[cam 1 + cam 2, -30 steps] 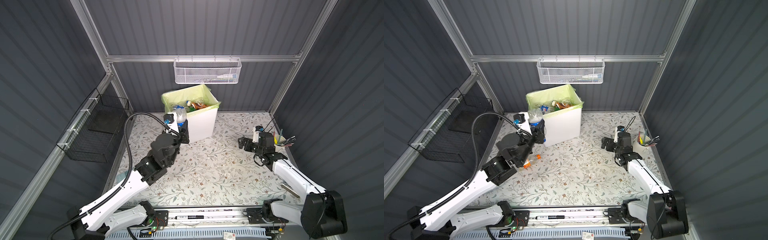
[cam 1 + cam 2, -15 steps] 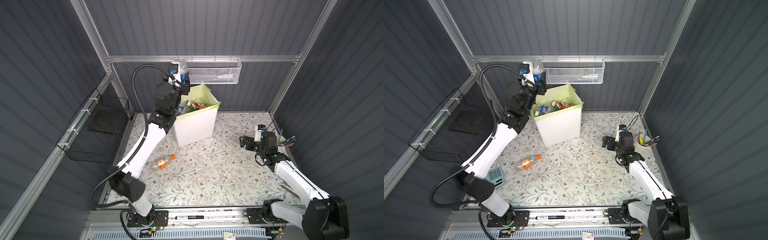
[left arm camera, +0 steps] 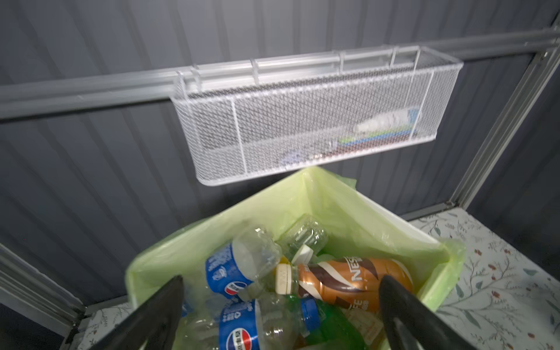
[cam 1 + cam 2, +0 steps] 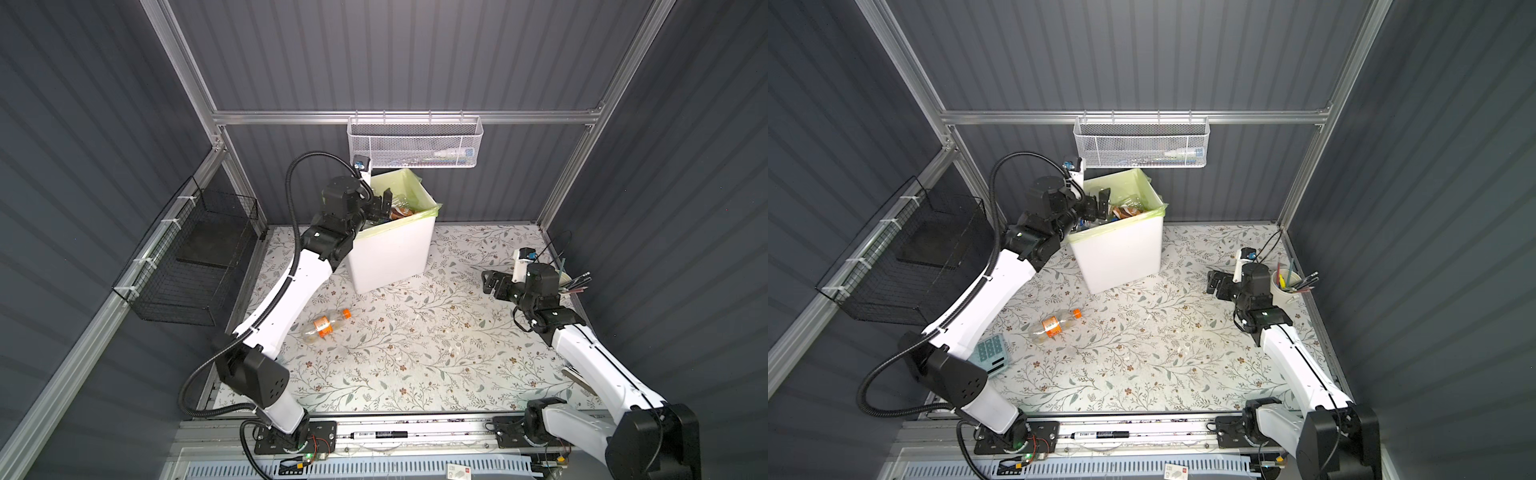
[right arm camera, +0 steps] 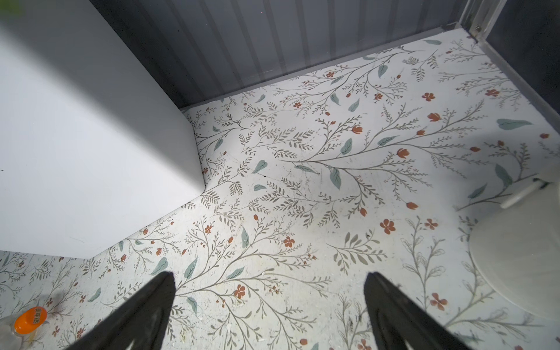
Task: Throw the plastic bottles in the bin
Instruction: 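Lift the Pepsi bottle with the left gripper over the bin and release, then lower the left gripper to the orange-capped bottle on the table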
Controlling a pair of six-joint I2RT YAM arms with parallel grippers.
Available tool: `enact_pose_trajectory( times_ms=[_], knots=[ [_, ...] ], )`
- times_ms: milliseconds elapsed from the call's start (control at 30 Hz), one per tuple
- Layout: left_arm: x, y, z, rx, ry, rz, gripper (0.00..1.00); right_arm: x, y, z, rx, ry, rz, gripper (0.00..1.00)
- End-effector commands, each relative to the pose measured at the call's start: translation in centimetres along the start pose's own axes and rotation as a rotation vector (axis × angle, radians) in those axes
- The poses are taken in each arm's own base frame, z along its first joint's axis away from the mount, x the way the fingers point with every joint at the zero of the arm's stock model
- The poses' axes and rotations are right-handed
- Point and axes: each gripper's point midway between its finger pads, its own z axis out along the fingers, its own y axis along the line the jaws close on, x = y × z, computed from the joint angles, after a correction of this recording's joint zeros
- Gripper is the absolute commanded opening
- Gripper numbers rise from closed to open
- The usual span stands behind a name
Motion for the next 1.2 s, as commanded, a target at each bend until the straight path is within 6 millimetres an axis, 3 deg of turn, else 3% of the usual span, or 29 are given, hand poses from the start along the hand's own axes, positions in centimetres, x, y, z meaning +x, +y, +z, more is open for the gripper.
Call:
enact_pose_trajectory(
  times_ms=[0,100,333,467,600,767,833,900,1067,1167],
  knots=[
    [0.4,1.7,-1.7,-0.075,-0.002,0.019,1.00,0.6,-0.5,0.2,0.018,0.017,-0.004,0.99],
    [4.3,2.9,-2.6,-0.131,0.098,0.097,1.00,0.8,-0.8,0.2,0.026,0.021,-0.010,0.99],
    [16.7,6.4,-5.8,-0.253,0.477,0.453,1.00,1.4,-1.1,0.2,0.032,0.040,-0.016,0.99],
    [21.2,7.7,-8.7,-0.266,0.624,0.562,1.00,1.3,-1.1,0.2,0.033,0.038,-0.014,0.99],
    [23.4,8.5,-11.1,-0.280,0.680,0.583,1.00,1.9,-1.3,1.0,0.036,0.070,-0.010,0.99],
    [20.4,7.0,-12.5,-0.196,0.460,0.468,1.00,2.0,-0.8,1.6,0.009,0.086,0.014,0.99],
    [20.7,6.1,-12.9,-0.129,0.446,0.482,1.00,2.2,-0.7,1.8,0.002,0.094,0.024,0.99],
    [22.7,6.1,-13.4,-0.107,0.548,0.515,1.00,2.3,-0.7,1.9,0.001,0.097,0.029,0.99],
    [30.9,7.5,-15.4,-0.110,0.968,0.622,1.00,2.2,-0.7,2.1,0.000,0.094,0.026,0.99],
    [34.5,7.7,-16.2,-0.093,1.117,0.658,1.00,2.0,-0.6,2.2,0.000,0.093,0.022,0.99]
  ],
)
